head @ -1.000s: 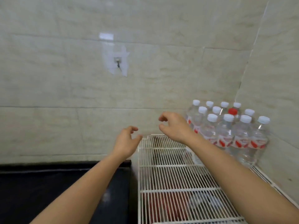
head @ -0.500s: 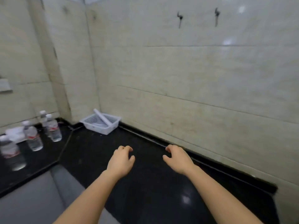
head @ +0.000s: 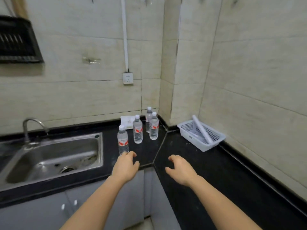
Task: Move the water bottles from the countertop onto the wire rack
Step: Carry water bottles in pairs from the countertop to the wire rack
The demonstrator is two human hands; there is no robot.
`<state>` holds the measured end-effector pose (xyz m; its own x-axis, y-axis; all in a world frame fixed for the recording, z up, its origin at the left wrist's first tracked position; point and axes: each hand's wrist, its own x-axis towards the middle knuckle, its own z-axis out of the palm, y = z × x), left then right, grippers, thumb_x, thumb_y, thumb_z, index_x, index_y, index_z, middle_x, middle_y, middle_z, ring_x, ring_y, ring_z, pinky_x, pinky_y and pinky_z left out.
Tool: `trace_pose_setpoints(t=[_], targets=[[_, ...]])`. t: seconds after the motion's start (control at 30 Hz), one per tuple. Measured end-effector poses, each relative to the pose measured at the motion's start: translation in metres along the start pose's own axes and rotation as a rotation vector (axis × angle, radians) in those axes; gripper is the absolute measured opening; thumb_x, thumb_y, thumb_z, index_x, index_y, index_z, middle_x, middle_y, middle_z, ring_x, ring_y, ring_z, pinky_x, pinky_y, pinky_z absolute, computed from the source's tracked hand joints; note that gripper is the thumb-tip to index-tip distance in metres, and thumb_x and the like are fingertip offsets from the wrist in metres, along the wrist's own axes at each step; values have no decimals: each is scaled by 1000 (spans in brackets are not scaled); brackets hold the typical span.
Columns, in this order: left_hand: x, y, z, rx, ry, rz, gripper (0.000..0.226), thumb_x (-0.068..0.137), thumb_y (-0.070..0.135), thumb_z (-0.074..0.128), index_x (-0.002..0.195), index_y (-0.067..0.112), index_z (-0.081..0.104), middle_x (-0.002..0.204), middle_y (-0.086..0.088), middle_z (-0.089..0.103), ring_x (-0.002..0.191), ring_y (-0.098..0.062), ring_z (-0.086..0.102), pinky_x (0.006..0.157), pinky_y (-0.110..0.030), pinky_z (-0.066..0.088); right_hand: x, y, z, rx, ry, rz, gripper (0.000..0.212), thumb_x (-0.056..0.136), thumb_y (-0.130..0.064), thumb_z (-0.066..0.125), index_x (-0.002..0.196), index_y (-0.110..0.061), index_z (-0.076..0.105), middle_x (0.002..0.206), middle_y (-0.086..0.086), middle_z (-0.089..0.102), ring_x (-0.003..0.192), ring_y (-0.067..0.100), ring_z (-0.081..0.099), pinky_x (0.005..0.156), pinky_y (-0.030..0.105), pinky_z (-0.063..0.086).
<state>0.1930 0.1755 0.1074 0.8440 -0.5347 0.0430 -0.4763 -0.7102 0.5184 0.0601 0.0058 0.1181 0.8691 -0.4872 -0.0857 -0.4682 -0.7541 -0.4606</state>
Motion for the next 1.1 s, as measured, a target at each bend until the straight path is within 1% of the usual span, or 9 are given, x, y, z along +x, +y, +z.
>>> trace_pose_setpoints(t=[0.17, 0.33, 0.53, 0.63, 0.73, 0.8, 0.9, 1.0, 1.1], targets=[[98, -40, -10, -30, 46, -114, 34, 88, 27, 55, 119, 14, 56, 118, -12, 55, 110, -32, 55, 95, -41, 44, 131, -21, 3, 25, -47, -43, 56, 90, -33, 58, 139, -10, 44, 136, 10, 51, 123, 25, 51, 101, 35, 43], [163, -73, -6, -51, 60, -215, 38, 89, 26, 58, 125, 13, 54, 123, -13, 56, 109, -29, 57, 96, -36, 44, 232, -35, 21, 93, -99, -13, 62, 89, -32, 62, 141, -6, 42, 140, 13, 50, 127, 26, 51, 103, 35, 43], [224, -114, 12, -153, -34, -353, 68, 84, 38, 65, 142, 14, 38, 141, -12, 47, 124, -26, 51, 100, -36, 42, 316, -54, 59, 116, -161, 19, 60, 90, -30, 62, 141, -6, 39, 140, 13, 48, 125, 29, 51, 103, 38, 43], [255, -131, 19, -229, -81, -331, 82, 80, 40, 71, 146, 18, 29, 147, -8, 41, 130, -24, 46, 102, -35, 40, 356, -61, 72, 185, -158, 83, 60, 91, -28, 63, 140, -7, 37, 140, 13, 48, 125, 29, 51, 100, 38, 43], [285, -149, 23, -400, -131, -210, 77, 69, 39, 81, 134, 31, 40, 132, 4, 54, 115, -11, 55, 92, -26, 45, 396, -71, 79, 302, -114, 149, 72, 88, -28, 67, 146, -10, 31, 148, 11, 44, 132, 28, 47, 106, 40, 41], [303, -161, 25, -481, -209, -166, 76, 63, 37, 85, 127, 40, 44, 122, 12, 58, 108, -3, 59, 94, -28, 50, 422, -78, 82, 377, -73, 164, 74, 81, -29, 74, 143, -13, 36, 143, 10, 50, 129, 29, 50, 106, 45, 43], [325, -174, 28, -466, -357, -140, 74, 60, 38, 86, 122, 45, 45, 113, 14, 64, 102, 0, 62, 91, -25, 52, 457, -92, 85, 434, -47, 187, 84, 74, -28, 80, 144, -17, 34, 142, 7, 50, 131, 28, 48, 107, 50, 42], [343, -181, 28, -430, -436, -97, 67, 59, 44, 84, 116, 44, 48, 107, 15, 66, 100, -2, 63, 87, -21, 52, 479, -105, 91, 452, -40, 198, 69, 78, -26, 77, 136, -21, 41, 134, 5, 55, 126, 27, 52, 104, 48, 46], [358, -184, 27, -429, -459, -71, 66, 59, 48, 83, 115, 44, 50, 105, 16, 67, 98, -1, 64, 83, -19, 52, 486, -109, 99, 452, -18, 194, 56, 83, -27, 73, 130, -21, 45, 128, 4, 59, 121, 25, 55, 100, 45, 48]])
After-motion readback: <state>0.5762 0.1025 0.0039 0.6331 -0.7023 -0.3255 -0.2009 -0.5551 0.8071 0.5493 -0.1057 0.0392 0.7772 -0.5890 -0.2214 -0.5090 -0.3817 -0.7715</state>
